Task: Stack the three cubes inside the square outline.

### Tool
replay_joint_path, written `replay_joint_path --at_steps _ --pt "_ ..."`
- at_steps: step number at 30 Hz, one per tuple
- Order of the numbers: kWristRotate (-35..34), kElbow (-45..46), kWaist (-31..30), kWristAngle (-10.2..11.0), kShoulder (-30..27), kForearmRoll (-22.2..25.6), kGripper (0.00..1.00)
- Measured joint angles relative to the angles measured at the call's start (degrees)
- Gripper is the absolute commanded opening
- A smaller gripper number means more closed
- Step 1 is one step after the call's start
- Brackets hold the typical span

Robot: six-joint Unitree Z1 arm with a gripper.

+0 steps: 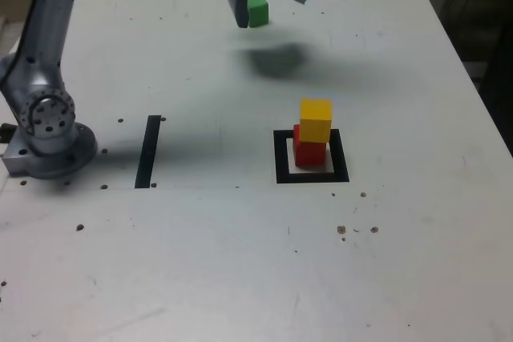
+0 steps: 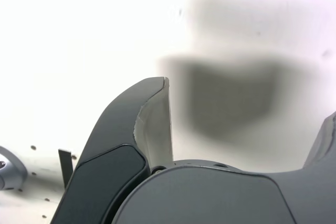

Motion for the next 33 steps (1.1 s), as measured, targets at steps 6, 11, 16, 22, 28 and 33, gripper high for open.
replay_joint_path --at_steps 6,11,16,22,28,33 --pt "1.1 -4.0 2.9 0.2 2.7 1.5 0.99" --pt "1.6 -6.3 4.9 0.3 4.6 2.0 0.99" --pt "2.3 -9.1 7.7 0.4 6.8 3.0 0.99" --pt "3.2 -12.6 9.7 0.4 9.3 4.4 0.99" --pt "3.8 -14.7 10.6 0.2 11.2 4.8 0.99" --pt "4.0 -16.7 11.1 -0.1 13.7 5.4 0.98"
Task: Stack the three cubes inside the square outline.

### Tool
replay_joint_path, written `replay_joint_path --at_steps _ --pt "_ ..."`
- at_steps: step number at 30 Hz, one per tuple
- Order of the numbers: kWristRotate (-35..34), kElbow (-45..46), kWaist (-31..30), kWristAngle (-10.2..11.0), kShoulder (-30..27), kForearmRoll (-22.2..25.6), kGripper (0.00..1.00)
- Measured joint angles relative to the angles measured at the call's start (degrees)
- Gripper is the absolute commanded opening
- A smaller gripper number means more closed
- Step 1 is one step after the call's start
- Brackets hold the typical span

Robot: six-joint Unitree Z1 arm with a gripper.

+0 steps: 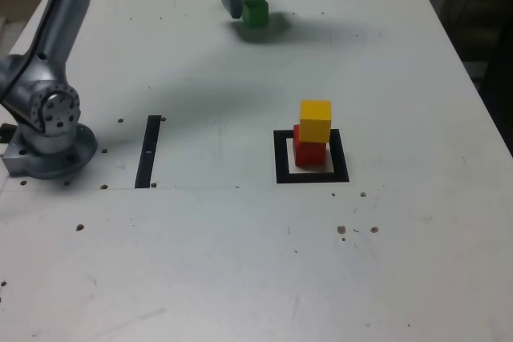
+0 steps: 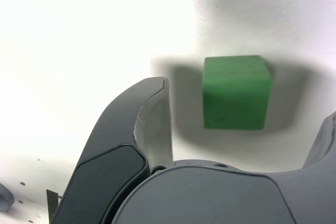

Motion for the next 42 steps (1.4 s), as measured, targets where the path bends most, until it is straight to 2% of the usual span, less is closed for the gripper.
replay_joint_path --at_steps 6,10,14,18,21,42 --pt "0.1 -2.8 0.4 -0.1 2.9 1.3 0.94" --pt "0.1 -4.0 0.5 -0.1 3.9 2.3 0.86" --pt "-0.2 -5.2 0.6 -0.1 4.9 3.3 0.7" --pt "-0.7 -5.8 0.7 0.1 5.4 3.9 0.45" --pt "-0.5 -6.4 0.7 0.2 5.5 3.8 0.34" --pt "0.5 -6.5 0.9 -0.2 5.5 3.5 0.32"
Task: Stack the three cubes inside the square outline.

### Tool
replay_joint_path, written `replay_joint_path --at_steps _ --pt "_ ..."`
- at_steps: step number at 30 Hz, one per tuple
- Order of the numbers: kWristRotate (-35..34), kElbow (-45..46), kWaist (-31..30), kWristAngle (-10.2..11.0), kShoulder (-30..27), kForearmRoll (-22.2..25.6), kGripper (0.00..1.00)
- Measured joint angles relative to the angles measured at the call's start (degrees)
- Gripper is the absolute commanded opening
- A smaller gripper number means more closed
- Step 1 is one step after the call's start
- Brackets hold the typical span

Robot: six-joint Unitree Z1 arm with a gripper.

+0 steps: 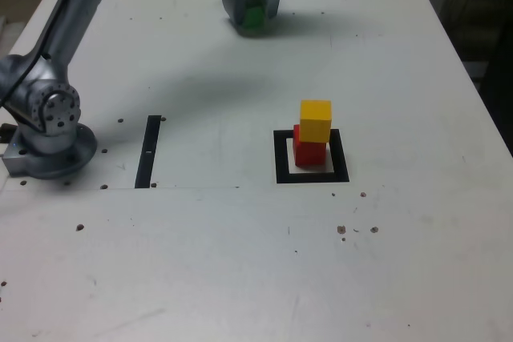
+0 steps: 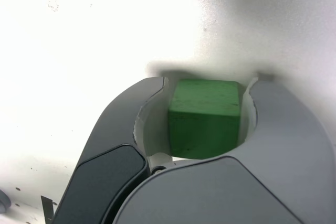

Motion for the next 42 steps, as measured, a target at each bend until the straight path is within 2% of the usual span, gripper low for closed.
replay_joint_path --at_steps 6,21,28,42 --pt "0.9 1.3 0.0 -1.1 -1.1 0.3 0.32" --pt "-0.2 12.1 -7.0 -2.6 -13.3 -0.2 0.32" --pt "-3.2 18.7 -12.4 -2.9 -20.2 -0.6 0.32" --pt "-11.0 28.5 -25.8 -4.3 -28.8 -3.3 0.32"
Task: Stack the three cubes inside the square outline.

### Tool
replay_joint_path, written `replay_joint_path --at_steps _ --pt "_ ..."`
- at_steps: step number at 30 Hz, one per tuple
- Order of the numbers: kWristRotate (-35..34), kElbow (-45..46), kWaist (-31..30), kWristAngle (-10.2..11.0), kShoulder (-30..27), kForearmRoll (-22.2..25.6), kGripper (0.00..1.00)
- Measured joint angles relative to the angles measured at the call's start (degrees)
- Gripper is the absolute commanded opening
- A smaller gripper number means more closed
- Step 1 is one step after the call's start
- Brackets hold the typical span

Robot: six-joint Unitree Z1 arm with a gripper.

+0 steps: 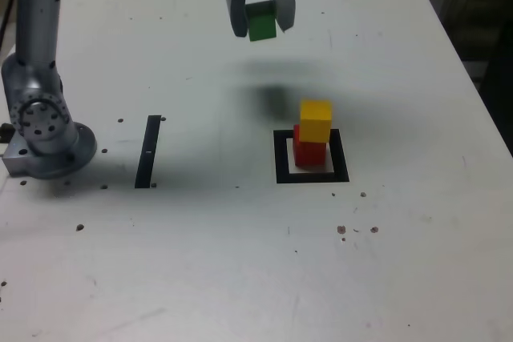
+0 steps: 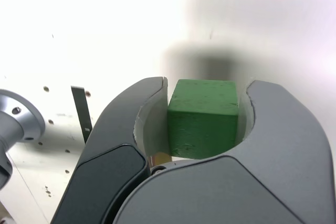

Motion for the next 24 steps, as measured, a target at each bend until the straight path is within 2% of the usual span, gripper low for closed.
replay_joint_path --at_steps 11,15,19,24 --pt "-8.0 1.4 -13.0 0.0 -2.6 0.4 0.32" --pt "-9.8 0.4 -15.7 -0.1 -2.6 1.2 0.32" --pt "-11.2 -2.2 -19.5 -0.1 -1.2 2.5 0.32" --pt "-12.1 -5.3 -21.3 0.1 1.4 3.9 0.32"
